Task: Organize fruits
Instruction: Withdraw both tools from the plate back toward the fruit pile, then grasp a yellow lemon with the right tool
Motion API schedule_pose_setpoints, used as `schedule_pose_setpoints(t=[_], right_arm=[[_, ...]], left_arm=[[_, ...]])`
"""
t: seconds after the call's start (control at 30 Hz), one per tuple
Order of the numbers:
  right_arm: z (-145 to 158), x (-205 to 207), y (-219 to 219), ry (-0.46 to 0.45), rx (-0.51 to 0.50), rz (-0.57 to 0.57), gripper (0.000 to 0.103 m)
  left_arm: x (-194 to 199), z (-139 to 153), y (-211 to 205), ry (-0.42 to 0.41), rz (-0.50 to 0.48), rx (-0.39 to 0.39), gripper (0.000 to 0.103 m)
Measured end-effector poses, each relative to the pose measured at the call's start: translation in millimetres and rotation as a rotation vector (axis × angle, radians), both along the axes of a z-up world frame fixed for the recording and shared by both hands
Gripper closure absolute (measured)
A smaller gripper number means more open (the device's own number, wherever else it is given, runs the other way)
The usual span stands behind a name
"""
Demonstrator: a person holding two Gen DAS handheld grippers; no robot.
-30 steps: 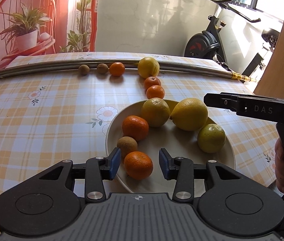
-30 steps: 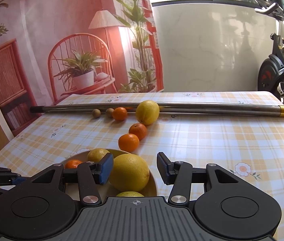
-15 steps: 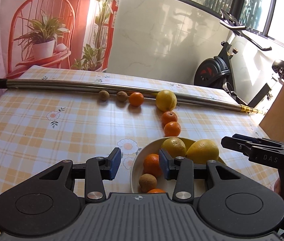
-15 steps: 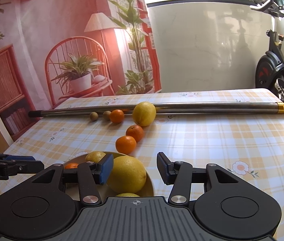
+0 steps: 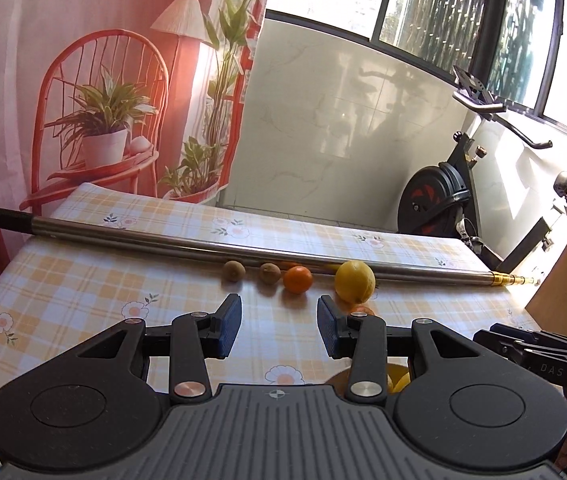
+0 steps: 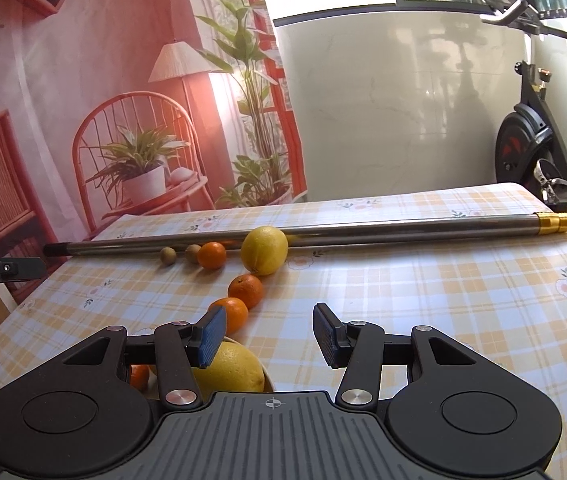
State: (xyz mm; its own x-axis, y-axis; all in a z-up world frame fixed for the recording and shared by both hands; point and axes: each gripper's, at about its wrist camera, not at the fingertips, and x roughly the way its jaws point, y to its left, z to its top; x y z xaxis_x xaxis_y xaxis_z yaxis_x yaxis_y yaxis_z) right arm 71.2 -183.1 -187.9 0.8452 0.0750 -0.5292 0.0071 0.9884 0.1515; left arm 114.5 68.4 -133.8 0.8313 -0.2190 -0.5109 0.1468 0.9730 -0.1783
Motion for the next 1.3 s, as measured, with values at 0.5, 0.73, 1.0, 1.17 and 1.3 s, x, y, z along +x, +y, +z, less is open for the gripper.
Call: schedule_pose_setpoints(t=[0.5, 0.73, 1.0, 1.17, 1.3], right_arm=[[21, 37, -22, -0.072, -0.056, -0.011, 0.058], [25, 73, -24, -0.074, -0.050, 0.024, 0.058], [5, 133, -12, 0.010, -0.034, 0.104, 0.056], [-18, 170, 2, 0.084, -0.054, 0.140, 0.049], [-32, 192, 8, 0.129, -0.037, 0.141, 0.048]], left_arm=[[28, 15, 7, -0.057, 0.037, 0.027, 0.059], [52, 17, 9, -0.061, 0.055, 0.011, 0.059], [92, -6, 12, 0.015, 0.060, -0.009, 0.059], [110, -17, 13, 0.042, 0.065, -0.013, 0.059], [123, -25, 10, 0.064, 0.049, 0.013, 0.059]])
